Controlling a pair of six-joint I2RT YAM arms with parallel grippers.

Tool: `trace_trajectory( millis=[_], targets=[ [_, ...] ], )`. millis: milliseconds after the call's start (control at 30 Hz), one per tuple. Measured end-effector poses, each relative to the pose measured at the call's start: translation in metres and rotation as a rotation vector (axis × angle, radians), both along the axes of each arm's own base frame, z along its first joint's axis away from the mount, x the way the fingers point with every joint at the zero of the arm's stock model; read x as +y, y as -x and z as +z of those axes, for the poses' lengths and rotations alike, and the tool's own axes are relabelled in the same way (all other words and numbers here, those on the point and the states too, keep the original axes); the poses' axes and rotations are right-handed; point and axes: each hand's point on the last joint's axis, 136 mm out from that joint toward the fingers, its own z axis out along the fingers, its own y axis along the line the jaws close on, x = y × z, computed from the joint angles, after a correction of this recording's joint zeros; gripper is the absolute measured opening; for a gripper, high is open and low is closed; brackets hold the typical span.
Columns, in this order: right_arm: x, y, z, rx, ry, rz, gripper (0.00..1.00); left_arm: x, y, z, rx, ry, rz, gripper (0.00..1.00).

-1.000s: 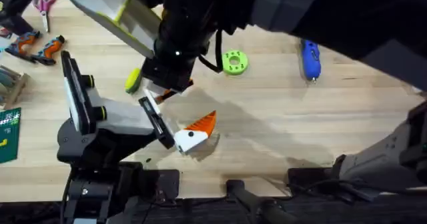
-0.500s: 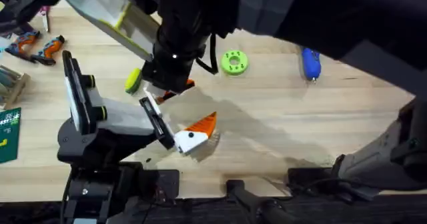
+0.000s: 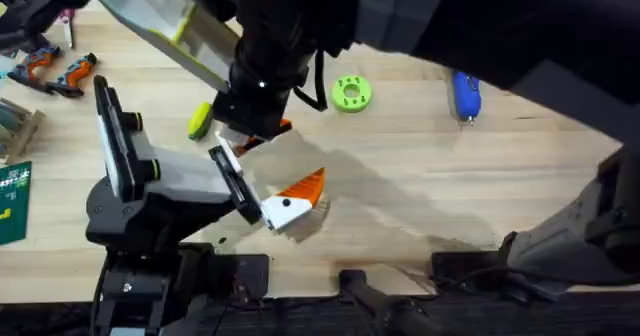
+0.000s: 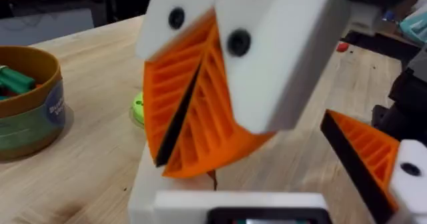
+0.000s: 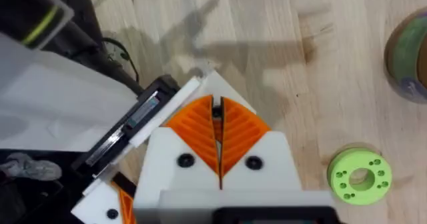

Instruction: Pick up the gripper from the table and insert it into the empty holder that is missing its gripper. Then pick up a screw, insert it into the mounting hole, and use the screwdriver to tighten it. Finally, clean up the table by picking up the vegetable and placing it into the bucket.

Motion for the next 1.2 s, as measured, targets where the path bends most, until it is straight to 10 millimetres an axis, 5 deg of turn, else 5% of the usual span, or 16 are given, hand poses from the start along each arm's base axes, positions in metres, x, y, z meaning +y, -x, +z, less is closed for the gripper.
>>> trace_trajectory(
  millis=[300, 533, 800, 1067, 1200],
  targets=[
    [-0.002, -0.002, 0.0, 0.001, 0.002, -0.009, 0.359, 0.0, 0.0, 0.0, 0.0, 0.0, -0.003, 0.985],
    [-0.004, 0.002, 0.01, -0.004, -0.015, -0.004, 0.409, 0.0, 0.0, 0.0, -0.001, 0.0, -0.003, 0.985],
    [-0.021, -0.005, 0.043, -0.042, -0.078, -0.043, 0.474, 0.0, 0.0, 0.0, -0.001, 0.0, -0.003, 0.985],
    [-0.078, -0.05, 0.095, -0.126, -0.178, -0.212, 0.594, 0.0, 0.0, 0.0, -0.001, 0.0, -0.003, 0.985],
    [-0.139, -0.087, 0.128, -0.196, -0.23, -0.39, 0.776, 0.0, 0.0, 0.0, -0.001, 0.0, -0.003, 0.985]
  ],
)
